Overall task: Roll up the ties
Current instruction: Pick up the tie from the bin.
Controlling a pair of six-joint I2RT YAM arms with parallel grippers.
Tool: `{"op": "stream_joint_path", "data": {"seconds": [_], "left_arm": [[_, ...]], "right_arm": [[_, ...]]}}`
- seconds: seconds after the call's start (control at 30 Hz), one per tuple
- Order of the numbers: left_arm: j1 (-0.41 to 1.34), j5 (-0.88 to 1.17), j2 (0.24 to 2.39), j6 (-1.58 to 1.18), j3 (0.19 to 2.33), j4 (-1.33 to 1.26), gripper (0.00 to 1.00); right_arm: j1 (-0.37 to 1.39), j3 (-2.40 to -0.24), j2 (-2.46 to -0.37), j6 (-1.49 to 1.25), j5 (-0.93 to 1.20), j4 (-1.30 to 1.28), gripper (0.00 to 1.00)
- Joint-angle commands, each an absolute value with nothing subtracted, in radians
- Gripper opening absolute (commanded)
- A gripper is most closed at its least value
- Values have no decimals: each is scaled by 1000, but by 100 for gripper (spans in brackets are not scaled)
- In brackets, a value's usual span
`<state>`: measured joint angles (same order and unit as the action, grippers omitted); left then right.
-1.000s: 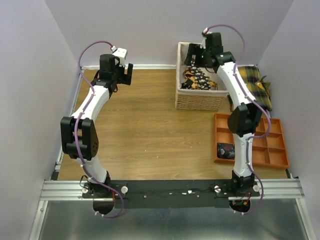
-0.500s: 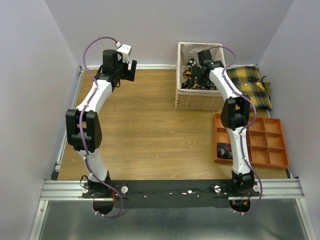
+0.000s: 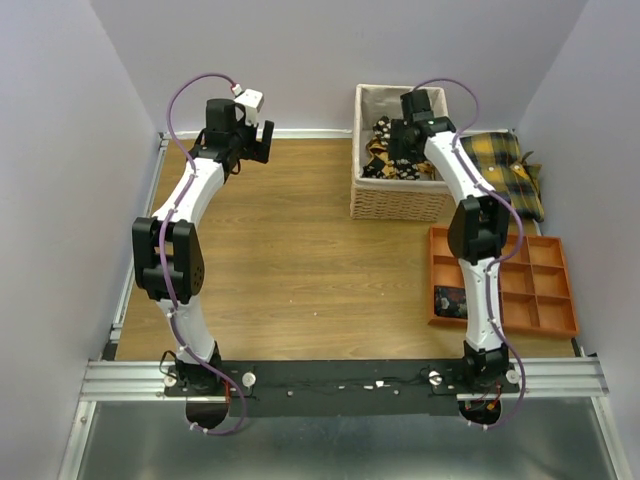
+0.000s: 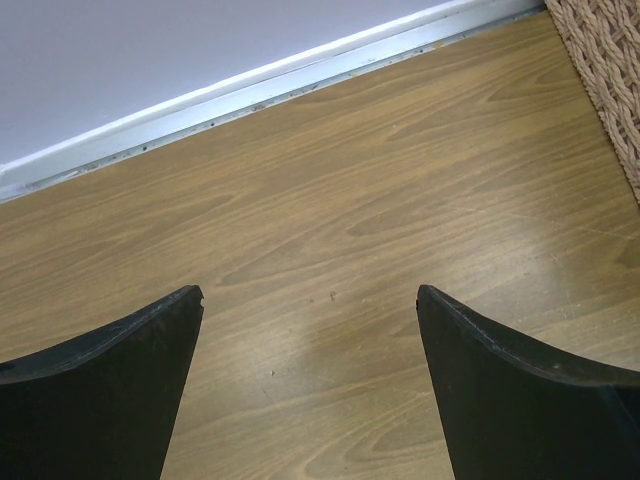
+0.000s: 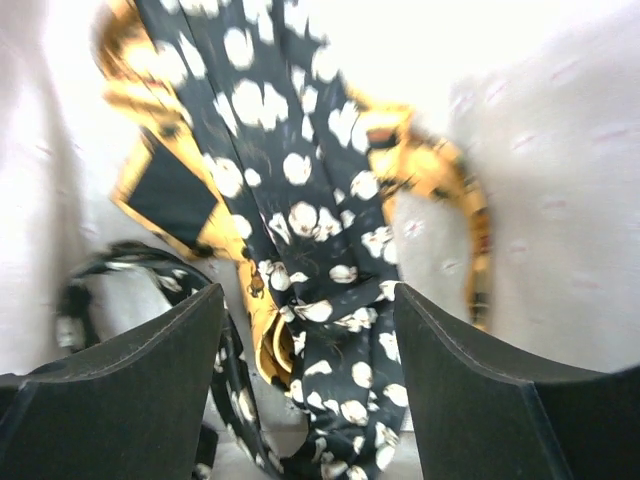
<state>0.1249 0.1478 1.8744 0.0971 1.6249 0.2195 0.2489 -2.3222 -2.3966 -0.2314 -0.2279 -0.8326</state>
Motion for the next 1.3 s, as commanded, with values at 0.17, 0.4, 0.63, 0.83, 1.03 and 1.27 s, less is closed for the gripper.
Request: {"op": "stream_joint_path", "data": {"seconds": [0.17, 0.4, 0.63, 0.83, 1.03, 1.27], "left_arm": [[127, 164, 1894, 92, 1660, 215, 99], [127, 133, 1882, 89, 1638, 222, 99], [127, 140, 1891, 77, 1652, 238, 99], [127, 141, 1908, 78, 1681, 238, 99], [127, 149, 1917, 71, 1703, 245, 99], [129, 147, 1914, 81, 1701, 247, 99]], "right_arm": [[253, -2423, -2474, -137, -276, -587, 76], [253, -2379, -2505, -141, -265, -525, 69], [252, -2476, -2575, -170, -258, -584, 65], [250, -2496, -2589, -230, -296, -669, 66], [252, -2470, -2608, -291, -284, -822, 66], [249, -2428, -2611, -321, -278, -874, 43]]}}
